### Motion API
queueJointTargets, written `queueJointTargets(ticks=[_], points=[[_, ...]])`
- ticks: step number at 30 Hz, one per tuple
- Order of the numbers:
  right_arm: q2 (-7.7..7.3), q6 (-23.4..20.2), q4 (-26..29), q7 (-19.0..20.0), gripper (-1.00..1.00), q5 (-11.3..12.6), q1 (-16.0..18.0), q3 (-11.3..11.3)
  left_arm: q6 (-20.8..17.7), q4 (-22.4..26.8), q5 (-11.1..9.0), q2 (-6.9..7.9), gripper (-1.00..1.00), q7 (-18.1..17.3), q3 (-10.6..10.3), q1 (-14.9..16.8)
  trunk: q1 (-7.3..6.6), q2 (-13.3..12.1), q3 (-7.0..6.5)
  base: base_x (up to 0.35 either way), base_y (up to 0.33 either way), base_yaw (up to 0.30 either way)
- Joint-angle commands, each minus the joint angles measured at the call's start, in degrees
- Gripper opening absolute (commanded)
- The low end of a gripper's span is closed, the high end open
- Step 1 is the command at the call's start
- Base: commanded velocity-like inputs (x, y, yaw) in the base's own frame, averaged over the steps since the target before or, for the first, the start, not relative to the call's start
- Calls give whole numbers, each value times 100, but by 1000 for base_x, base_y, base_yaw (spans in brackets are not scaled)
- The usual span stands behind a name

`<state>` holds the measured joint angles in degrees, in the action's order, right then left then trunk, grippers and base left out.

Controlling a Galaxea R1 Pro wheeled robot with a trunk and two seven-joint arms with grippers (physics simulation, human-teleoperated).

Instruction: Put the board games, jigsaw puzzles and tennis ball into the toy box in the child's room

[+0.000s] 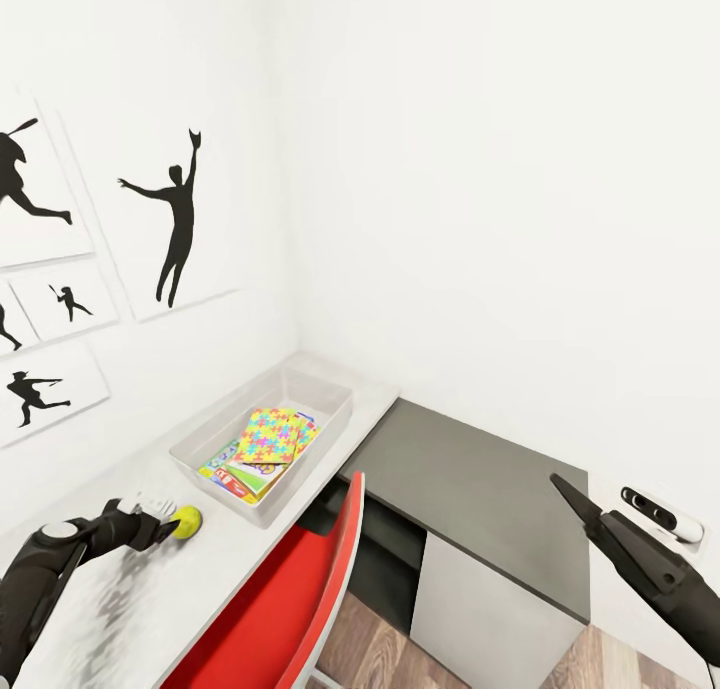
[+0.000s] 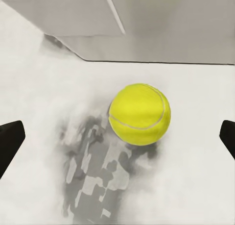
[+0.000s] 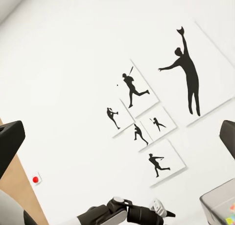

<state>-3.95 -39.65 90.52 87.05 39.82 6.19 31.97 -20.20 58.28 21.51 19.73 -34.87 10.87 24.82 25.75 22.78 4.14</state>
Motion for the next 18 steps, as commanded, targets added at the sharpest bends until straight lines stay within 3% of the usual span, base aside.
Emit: queueJointTargets(ticks=[1, 18], points=[[-1, -60, 1, 13, 100, 10, 5, 2, 11, -6, 51, -3, 100, -38, 12, 6, 4, 14, 17, 0, 0, 0], [-1, -60, -8, 13, 100, 17, 5, 3, 158, -220, 99, -2, 100, -19, 12, 8, 4, 14, 163, 0, 0, 0]])
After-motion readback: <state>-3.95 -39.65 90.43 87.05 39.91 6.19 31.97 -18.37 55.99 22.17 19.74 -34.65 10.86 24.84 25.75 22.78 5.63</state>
